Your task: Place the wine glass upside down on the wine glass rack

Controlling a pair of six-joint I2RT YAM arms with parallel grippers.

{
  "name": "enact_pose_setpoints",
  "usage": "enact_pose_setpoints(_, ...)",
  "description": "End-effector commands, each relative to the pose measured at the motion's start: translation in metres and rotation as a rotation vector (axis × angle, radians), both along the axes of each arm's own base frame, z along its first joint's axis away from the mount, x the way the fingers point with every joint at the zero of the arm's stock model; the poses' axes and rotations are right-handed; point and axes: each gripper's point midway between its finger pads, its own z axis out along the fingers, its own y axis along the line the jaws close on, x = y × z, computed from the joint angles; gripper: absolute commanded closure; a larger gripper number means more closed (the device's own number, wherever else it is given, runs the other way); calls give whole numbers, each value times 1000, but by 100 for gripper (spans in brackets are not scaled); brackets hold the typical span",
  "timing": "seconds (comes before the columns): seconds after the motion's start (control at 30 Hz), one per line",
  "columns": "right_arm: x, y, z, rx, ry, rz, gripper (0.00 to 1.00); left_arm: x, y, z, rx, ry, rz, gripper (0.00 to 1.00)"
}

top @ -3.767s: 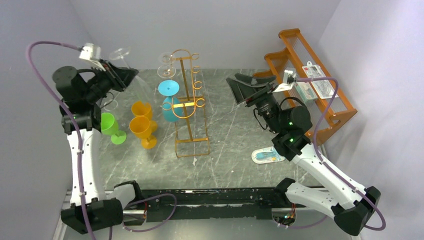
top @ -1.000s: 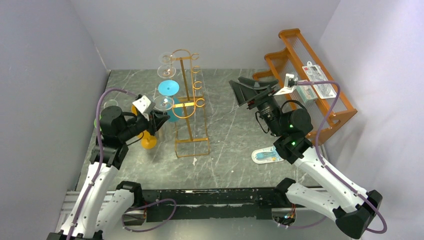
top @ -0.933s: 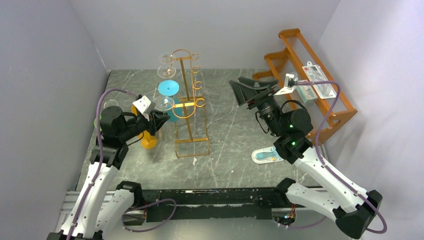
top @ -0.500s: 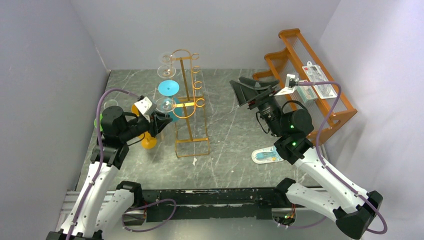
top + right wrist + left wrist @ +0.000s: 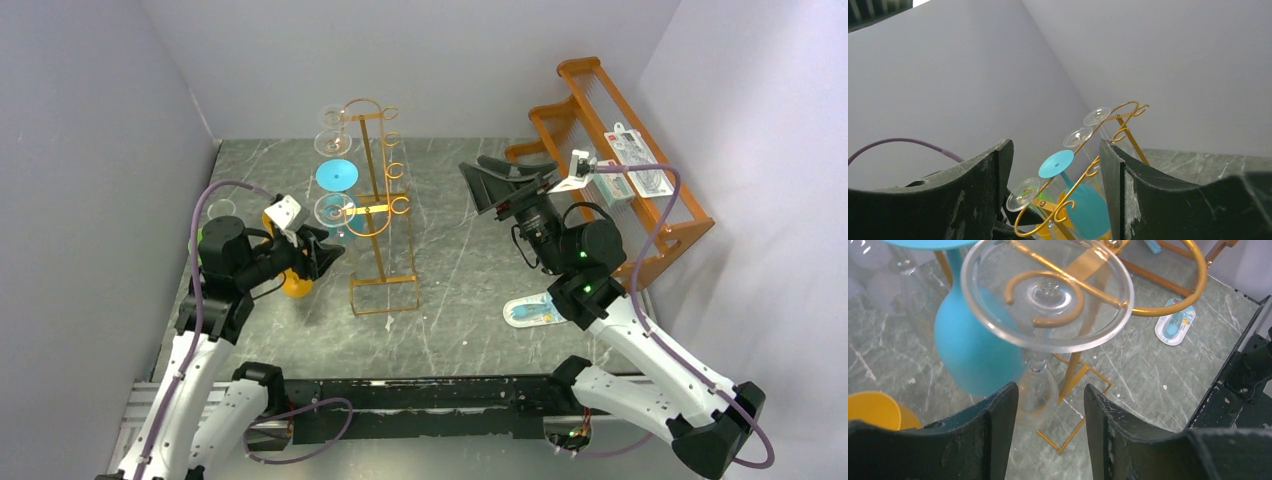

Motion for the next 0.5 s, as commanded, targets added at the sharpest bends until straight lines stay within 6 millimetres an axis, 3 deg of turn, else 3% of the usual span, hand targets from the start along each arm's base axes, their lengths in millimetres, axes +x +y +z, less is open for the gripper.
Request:
enact_pose_setpoints(0.0,-5,-4,0,14,-7,-3,32,-9,12,7,0,60,89,43)
enact_pose_setpoints(0.17,-5,-7,-1,13,-9,-14,32,-18,25,29,-57,52,198,37)
enact_pose_setpoints(0.3,-6,-7,1,17,-10,-11,32,-24,39,34,-66,94,291,37)
enact_pose_setpoints(0.47,-7,-7,-1,27,-2,-1,32,-22,67,30,-20,187,478,50)
